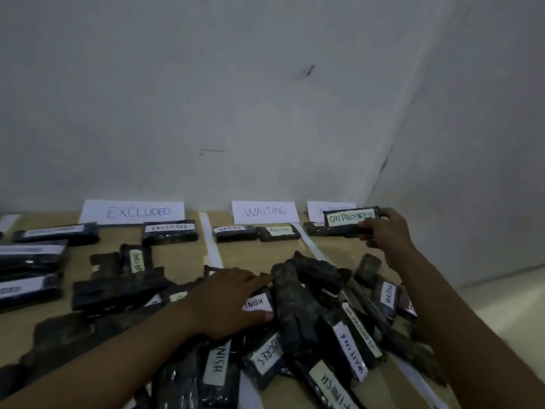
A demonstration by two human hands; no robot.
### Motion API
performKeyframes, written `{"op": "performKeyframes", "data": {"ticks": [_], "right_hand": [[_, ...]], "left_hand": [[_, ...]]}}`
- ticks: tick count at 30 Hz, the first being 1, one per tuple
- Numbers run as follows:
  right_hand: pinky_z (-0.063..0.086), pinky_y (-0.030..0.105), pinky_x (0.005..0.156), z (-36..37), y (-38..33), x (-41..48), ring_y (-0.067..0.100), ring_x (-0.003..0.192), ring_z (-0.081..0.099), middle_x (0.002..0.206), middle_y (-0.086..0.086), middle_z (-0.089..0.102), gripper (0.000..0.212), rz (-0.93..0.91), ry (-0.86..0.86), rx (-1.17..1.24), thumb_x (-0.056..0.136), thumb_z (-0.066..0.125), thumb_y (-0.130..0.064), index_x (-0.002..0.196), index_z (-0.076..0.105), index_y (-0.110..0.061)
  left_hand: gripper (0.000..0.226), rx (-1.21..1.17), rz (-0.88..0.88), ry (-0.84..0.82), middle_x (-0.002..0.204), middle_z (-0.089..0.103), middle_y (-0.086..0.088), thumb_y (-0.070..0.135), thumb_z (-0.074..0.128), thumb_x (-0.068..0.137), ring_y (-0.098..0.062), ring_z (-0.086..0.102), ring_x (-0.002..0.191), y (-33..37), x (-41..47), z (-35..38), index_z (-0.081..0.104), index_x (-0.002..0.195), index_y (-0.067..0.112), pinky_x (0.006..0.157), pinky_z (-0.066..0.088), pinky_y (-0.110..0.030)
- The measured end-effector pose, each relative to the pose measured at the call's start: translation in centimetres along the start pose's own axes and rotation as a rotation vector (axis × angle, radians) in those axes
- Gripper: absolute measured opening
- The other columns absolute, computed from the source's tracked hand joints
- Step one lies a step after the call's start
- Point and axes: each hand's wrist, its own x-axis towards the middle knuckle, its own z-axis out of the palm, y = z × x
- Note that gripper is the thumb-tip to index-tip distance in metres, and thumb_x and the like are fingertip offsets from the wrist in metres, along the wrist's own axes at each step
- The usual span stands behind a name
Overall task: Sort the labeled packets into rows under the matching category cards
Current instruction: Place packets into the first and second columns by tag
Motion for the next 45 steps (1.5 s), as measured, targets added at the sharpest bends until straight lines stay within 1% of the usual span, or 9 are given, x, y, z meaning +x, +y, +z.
{"op": "performKeyframes", "data": {"ticks": [5,13,16,20,26,32,37,41,45], "right_hand": [[0.048,0.031,0.054,1.2,2.4,6.2,0.021,0.058,0.057,0.093,0.017,0.065,0.036,0.065,-0.026,-0.226,0.084,0.061,0.0,0.118,0.054,-0.01],[0.033,0.027,0.043,2.8,6.8,10.8,0.021,0.048,0.044,0.065,0.015,0.053,0.027,0.266,-0.078,-0.488,0.079,0.06,0.0,0.105,0.057,0.009],[0.046,0.03,0.063,3.1,7.5,11.5,0.026,0.078,0.058,0.093,0.012,0.06,0.035,0.162,-0.093,-0.627,0.076,0.068,-0.008,0.11,0.059,-0.004],[0.039,0.026,0.086,3.2,8.4,11.5,0.026,0.115,0.054,0.128,0.012,0.059,0.046,0.019,-0.187,-0.898,0.083,0.068,-0.027,0.124,0.06,-0.008],[0.042,0.026,0.076,0.7,8.3,9.6,0.03,0.106,0.059,0.121,0.012,0.062,0.058,0.015,-0.065,-0.899,0.073,0.073,-0.04,0.122,0.057,-0.014],[0.041,0.027,0.063,-1.5,9.0,6.4,0.023,0.086,0.053,0.113,0.006,0.058,0.072,0.224,-0.198,-1.098,0.061,0.069,-0.069,0.108,0.057,-0.016],[0.04,0.031,0.077,-0.5,8.5,4.9,0.028,0.106,0.054,0.118,0.009,0.055,0.06,0.148,-0.004,-0.763,0.078,0.065,-0.046,0.124,0.05,-0.011],[0.047,0.035,0.07,0.3,6.5,2.6,0.025,0.077,0.058,0.088,0.009,0.063,0.025,0.177,0.099,0.11,0.084,0.053,-0.009,0.108,0.06,-0.005],[0.052,0.035,0.059,0.2,5.0,-0.4,0.031,0.072,0.061,0.087,0.016,0.065,0.032,0.148,-0.062,0.484,0.082,0.052,0.01,0.109,0.057,-0.006]], "left_hand": [[0.071,-0.031,-0.002,0.014,0.134,0.044,0.014,0.072,0.031,0.087,-0.011,0.041,0.117,0.1,0.0,0.1,0.016,0.149,0.041,0.091,0.022,-0.019],[0.084,-0.082,-0.011,0.002,0.137,0.04,0.018,0.08,0.016,0.072,-0.006,0.038,0.121,-0.1,0.4,0.0,0.018,0.147,0.044,0.093,0.019,-0.016],[0.08,-0.086,-0.016,-0.004,0.134,0.041,0.019,0.08,0.02,0.074,-0.006,0.038,0.119,-0.2,0.7,-0.1,0.02,0.146,0.045,0.09,0.02,-0.018],[0.072,-0.085,-0.026,-0.007,0.134,0.041,0.021,0.077,0.028,0.08,-0.005,0.037,0.119,-0.2,0.8,0.1,0.022,0.145,0.045,0.09,0.02,-0.018],[0.082,-0.074,-0.024,-0.001,0.136,0.04,0.021,0.083,0.02,0.072,-0.006,0.038,0.121,-0.3,0.8,0.2,0.022,0.145,0.046,0.091,0.02,-0.018],[0.079,-0.07,-0.005,0.012,0.132,0.042,0.022,0.084,0.022,0.073,-0.004,0.04,0.115,-0.4,0.7,0.2,0.024,0.143,0.047,0.085,0.018,-0.015],[0.058,-0.089,-0.007,0.028,0.127,0.045,0.022,0.072,0.037,0.086,-0.004,0.042,0.109,-0.2,0.6,0.2,0.029,0.139,0.047,0.085,0.021,-0.018],[0.056,-0.106,0.002,0.023,0.124,0.045,0.024,0.071,0.038,0.087,-0.001,0.039,0.103,-0.3,0.5,0.2,0.026,0.138,0.051,0.082,0.023,-0.013],[0.06,-0.108,-0.002,0.012,0.128,0.042,0.025,0.071,0.036,0.087,0.001,0.034,0.101,-0.4,0.6,0.3,0.023,0.142,0.049,0.083,0.022,-0.017]]}}
